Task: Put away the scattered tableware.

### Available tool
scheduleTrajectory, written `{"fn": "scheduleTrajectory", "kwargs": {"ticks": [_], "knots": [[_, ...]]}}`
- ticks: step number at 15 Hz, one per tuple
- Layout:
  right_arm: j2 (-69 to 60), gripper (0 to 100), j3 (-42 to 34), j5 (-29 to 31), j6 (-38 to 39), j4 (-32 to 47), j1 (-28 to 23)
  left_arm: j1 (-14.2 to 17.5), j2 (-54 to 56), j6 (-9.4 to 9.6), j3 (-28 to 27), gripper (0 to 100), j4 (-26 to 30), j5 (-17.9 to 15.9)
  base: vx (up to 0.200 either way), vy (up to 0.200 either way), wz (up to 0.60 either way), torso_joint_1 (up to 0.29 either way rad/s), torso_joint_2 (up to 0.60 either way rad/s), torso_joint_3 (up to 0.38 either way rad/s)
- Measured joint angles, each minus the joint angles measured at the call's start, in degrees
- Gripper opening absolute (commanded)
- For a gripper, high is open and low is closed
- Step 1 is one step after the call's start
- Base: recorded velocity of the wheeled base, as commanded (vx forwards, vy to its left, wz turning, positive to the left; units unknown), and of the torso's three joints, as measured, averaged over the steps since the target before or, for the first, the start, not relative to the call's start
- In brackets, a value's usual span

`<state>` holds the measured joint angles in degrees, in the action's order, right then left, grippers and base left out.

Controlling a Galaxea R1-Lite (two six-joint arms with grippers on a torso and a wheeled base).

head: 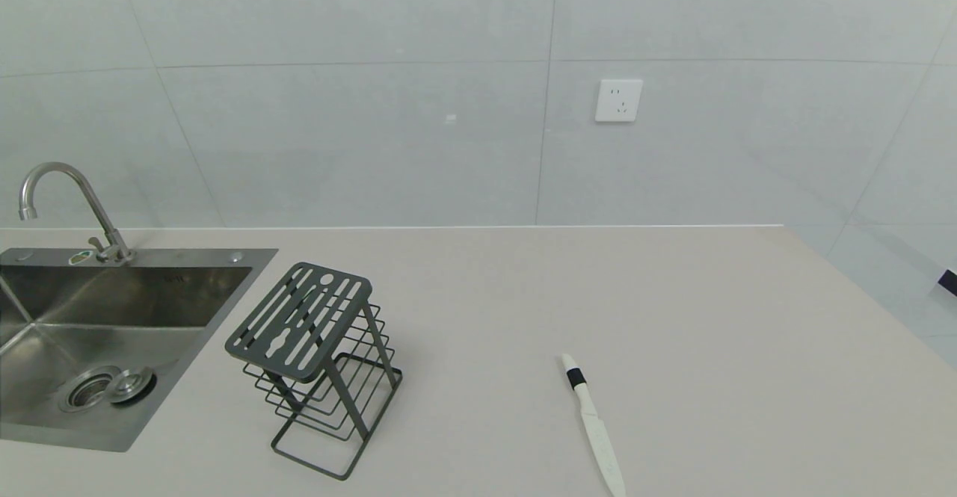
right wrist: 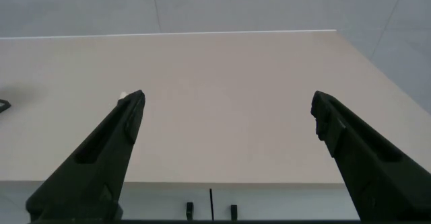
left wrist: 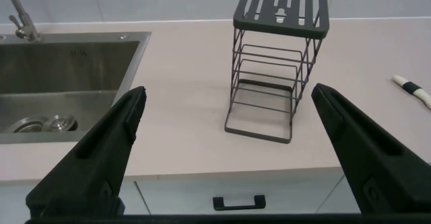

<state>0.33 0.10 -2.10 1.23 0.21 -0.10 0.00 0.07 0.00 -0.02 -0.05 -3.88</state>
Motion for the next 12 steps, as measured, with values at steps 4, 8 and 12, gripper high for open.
{"fn": "scheduleTrajectory", "kwargs": {"ticks": [4, 8, 12], "knots": [[0.00, 100, 0.56, -0.20, -0.99, -10.63, -0.01, -0.02, 0.00, -0.11, 0.02, 100, -0.02, 0.02, 0.000, 0.000, 0.00, 0.000, 0.00, 0.000], [3.05, 100, 8.61, -10.84, -4.18, 1.82, 0.12, -0.10, 0.00, 0.10, 0.05, 100, -0.02, -0.06, 0.000, 0.000, 0.00, 0.000, 0.00, 0.000], [16.84, 100, 13.85, -17.14, -5.41, 9.94, 2.74, -0.10, 0.00, 0.10, 0.02, 100, -0.02, -0.06, 0.000, 0.000, 0.00, 0.000, 0.00, 0.000]]}}
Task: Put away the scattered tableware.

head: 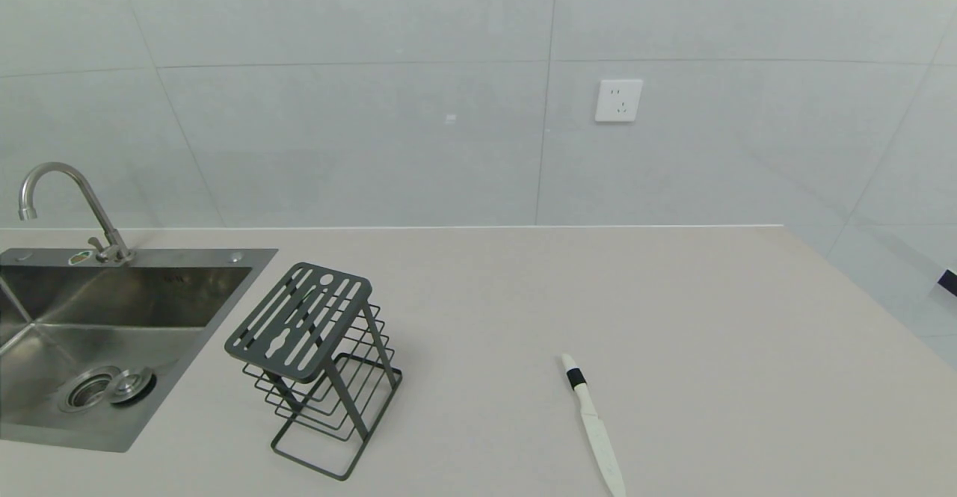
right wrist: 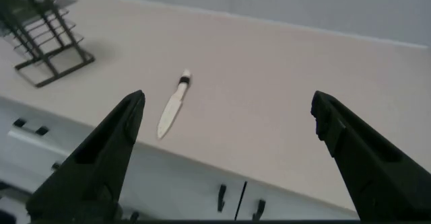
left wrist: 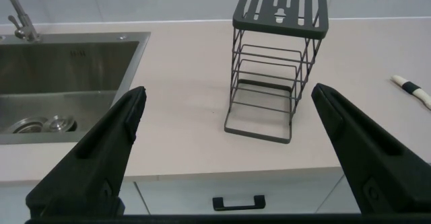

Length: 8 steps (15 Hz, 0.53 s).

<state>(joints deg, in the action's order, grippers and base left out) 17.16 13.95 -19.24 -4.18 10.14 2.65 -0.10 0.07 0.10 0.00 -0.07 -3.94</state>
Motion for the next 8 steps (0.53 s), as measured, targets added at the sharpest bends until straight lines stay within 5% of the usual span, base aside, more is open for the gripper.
{"fn": "scheduleTrajectory", "kwargs": {"ticks": [8], "knots": [[37.05, 100, 5.78, -0.71, -3.83, -14.41, 5.25, 0.02, 0.00, -0.07, 0.00, 100, 0.00, -0.02, 0.000, 0.000, 0.00, 0.000, 0.00, 0.000]]}}
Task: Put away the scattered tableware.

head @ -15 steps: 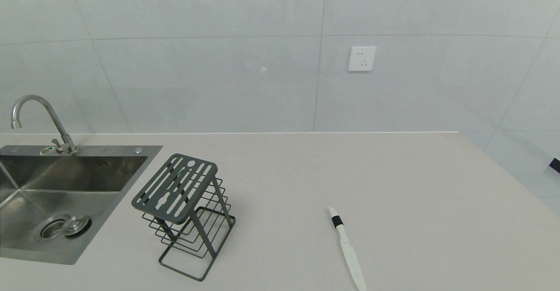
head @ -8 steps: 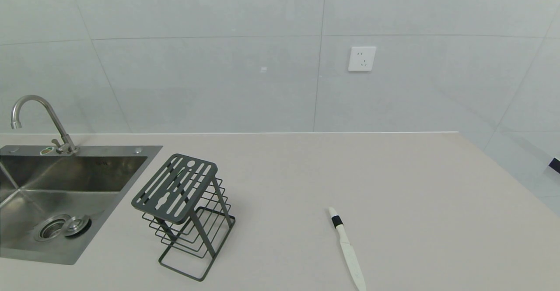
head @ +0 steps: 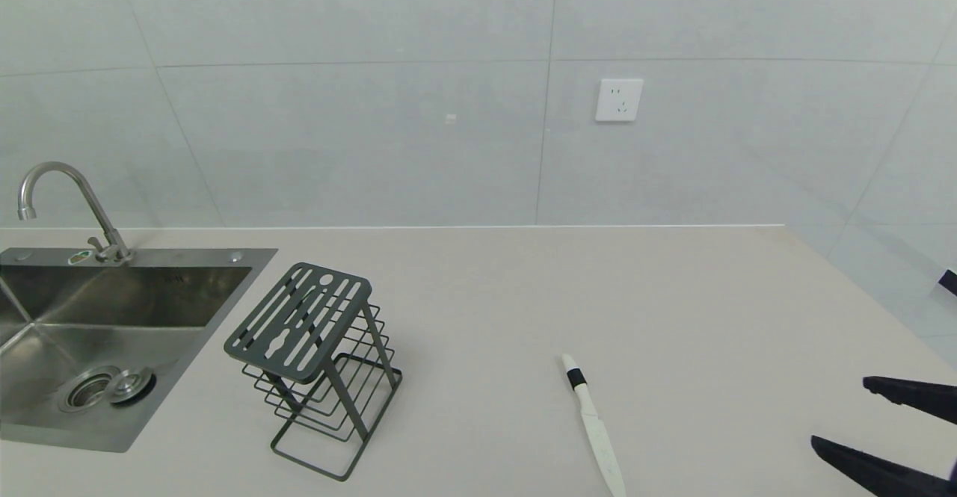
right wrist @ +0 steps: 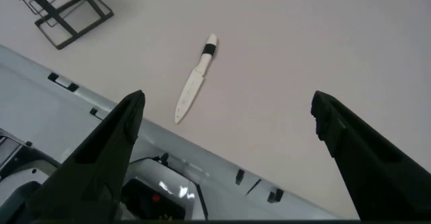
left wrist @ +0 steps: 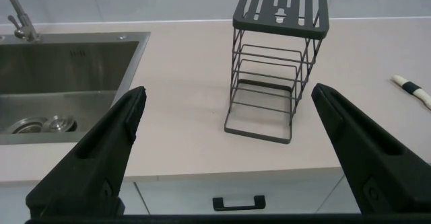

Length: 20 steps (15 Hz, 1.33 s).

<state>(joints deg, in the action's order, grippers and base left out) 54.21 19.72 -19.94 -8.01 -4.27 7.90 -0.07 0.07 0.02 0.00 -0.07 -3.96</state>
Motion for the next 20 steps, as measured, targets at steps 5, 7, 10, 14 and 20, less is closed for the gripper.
{"fn": "scheduleTrajectory", "kwargs": {"ticks": [5, 7, 10, 14, 20], "knots": [[13.70, 100, 3.58, 0.11, -4.61, -1.32, 0.37, 0.00, 0.00, 0.13, 0.00, 100, 0.00, 0.02, 0.000, 0.000, 0.00, 0.000, 0.00, 0.000], [17.44, 100, 4.08, 0.10, -4.63, -2.02, 1.33, 0.00, 0.00, 0.20, -0.02, 100, 0.00, 0.00, 0.000, 0.000, 0.00, 0.000, 0.00, 0.000], [24.84, 100, 5.61, 0.32, -4.63, -4.68, 5.74, 0.00, 0.00, 0.27, -0.02, 100, 0.00, 0.00, 0.000, 0.000, 0.00, 0.000, 0.00, 0.000], [33.79, 100, 11.91, 2.76, -3.05, -5.34, 13.21, 0.00, 0.00, 0.33, 0.00, 100, 0.00, 0.00, 0.000, 0.000, 0.00, 0.000, 0.00, 0.000], [44.93, 100, 20.37, 17.10, 19.18, -5.66, 24.92, 0.05, 0.00, 0.95, 0.00, 100, 0.02, 0.09, 0.000, 0.000, 0.00, 0.000, 0.00, 0.000]]}}
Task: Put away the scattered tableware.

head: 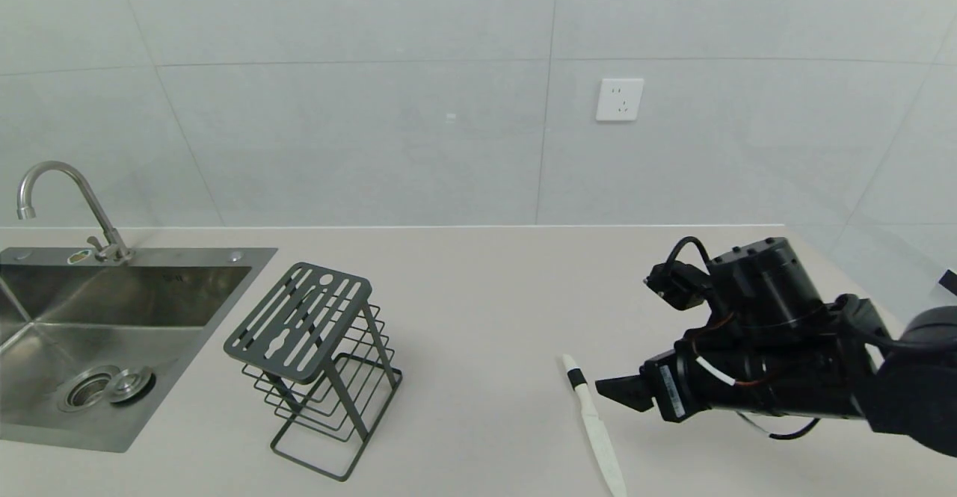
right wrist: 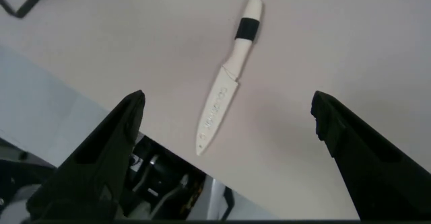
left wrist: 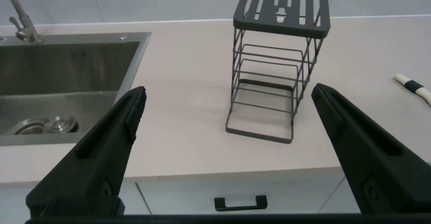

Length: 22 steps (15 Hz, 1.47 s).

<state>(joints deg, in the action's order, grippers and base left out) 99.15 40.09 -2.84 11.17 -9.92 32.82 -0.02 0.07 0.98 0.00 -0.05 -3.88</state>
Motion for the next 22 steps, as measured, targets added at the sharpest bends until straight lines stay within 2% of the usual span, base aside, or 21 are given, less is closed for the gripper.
{"fn": "scheduleTrajectory", "kwargs": {"ticks": [2, 4, 22], "knots": [[3.02, 100, 2.29, 3.30, 4.21, -0.01, 2.88, 0.00, 0.00, 0.02, 0.00, 100, 0.00, 0.00, 0.000, 0.000, 0.00, 0.000, 0.00, 0.000], [5.01, 100, 3.43, 3.99, 4.56, 0.00, 4.01, -0.02, 0.00, 0.02, 0.00, 100, 0.00, -0.02, 0.000, 0.000, 0.00, 0.000, 0.00, 0.000], [20.42, 100, 5.27, 6.96, 5.01, -0.56, 5.77, 0.00, 0.00, 0.13, 0.00, 100, -0.02, 0.00, 0.000, 0.000, 0.00, 0.000, 0.00, 0.000]]}}
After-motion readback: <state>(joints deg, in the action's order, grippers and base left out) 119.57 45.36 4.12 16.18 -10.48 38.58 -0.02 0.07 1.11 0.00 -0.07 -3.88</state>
